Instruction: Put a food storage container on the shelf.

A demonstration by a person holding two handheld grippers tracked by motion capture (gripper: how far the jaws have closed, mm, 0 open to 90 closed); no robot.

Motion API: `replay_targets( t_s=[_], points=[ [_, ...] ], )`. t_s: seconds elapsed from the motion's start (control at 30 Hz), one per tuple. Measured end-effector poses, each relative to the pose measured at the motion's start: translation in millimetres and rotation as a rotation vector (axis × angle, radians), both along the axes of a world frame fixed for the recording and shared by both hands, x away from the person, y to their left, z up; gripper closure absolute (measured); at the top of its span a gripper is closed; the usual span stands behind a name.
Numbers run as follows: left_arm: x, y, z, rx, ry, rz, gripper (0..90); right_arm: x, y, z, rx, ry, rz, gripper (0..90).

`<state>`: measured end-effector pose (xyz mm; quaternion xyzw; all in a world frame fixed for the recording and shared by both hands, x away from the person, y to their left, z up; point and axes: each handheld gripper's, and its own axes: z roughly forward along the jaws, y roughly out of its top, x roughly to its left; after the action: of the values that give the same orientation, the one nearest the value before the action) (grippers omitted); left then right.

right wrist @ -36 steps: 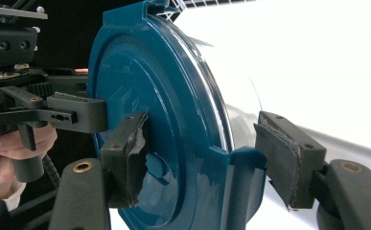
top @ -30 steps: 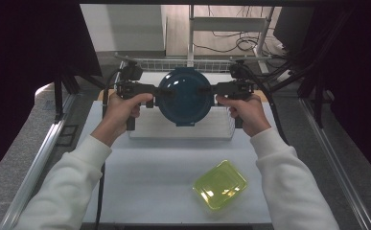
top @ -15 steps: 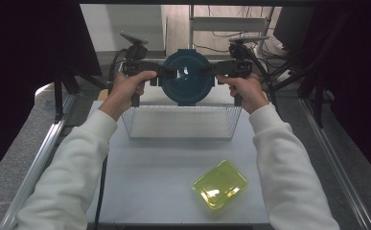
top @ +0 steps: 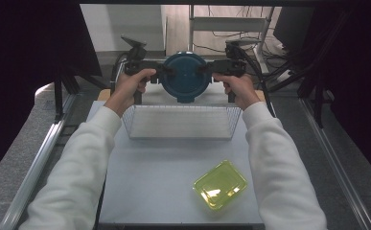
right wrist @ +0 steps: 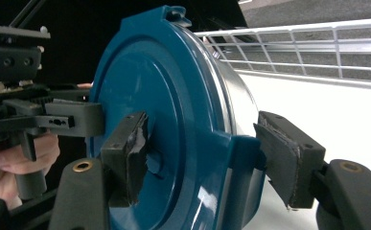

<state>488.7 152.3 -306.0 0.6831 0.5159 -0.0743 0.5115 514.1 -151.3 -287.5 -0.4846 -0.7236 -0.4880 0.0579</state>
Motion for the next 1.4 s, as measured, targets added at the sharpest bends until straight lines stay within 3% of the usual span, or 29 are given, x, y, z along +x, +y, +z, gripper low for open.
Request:
replay_targets(
  t_s=[0.2, 0.33, 0.4, 0.67, 0.87, 1.1, 1.2, 1.37, 1.4],
  points=[
    [6.2, 0.3, -4.0, -0.019, 0.025, 0.019, 34.0, 10.1, -1.1, -8.4, 0.036, 0.073, -0.043, 36.2],
    [11.4, 0.3, -8.3, -0.034, 0.051, 0.035, 33.5, 13.8, -0.3, -12.1, 0.038, 0.093, -0.068, 36.4],
    [17.4, 1.6, -13.2, -0.046, 0.076, 0.040, 32.6, 14.2, 1.5, -12.8, 0.000, 0.067, -0.064, 39.6],
    [25.4, 4.3, -21.5, -0.091, 0.089, 0.052, 32.1, 13.2, 5.7, -12.9, 0.008, 0.079, -0.089, 41.5],
    [23.2, 4.3, -21.8, -0.089, 0.086, 0.046, 31.7, 9.5, 6.3, -12.5, 0.010, 0.087, -0.106, 40.9],
    [17.6, 1.3, -20.7, -0.057, 0.054, 0.037, 28.0, 6.5, 7.9, -12.4, 0.017, 0.076, -0.108, 34.4],
    [13.1, 1.7, -19.1, -0.043, 0.021, 0.055, 27.2, 4.5, 7.9, -11.7, 0.033, 0.069, -0.107, 30.5],
    [4.2, 5.5, -11.1, -0.017, -0.029, 0.067, 21.1, -1.0, 4.6, -6.3, 0.038, 0.014, -0.113, 24.9],
    [-0.4, 7.5, -8.8, -0.016, -0.051, 0.065, 21.0, -3.8, 2.1, -2.4, 0.036, -0.017, -0.115, 24.0]
  ],
)
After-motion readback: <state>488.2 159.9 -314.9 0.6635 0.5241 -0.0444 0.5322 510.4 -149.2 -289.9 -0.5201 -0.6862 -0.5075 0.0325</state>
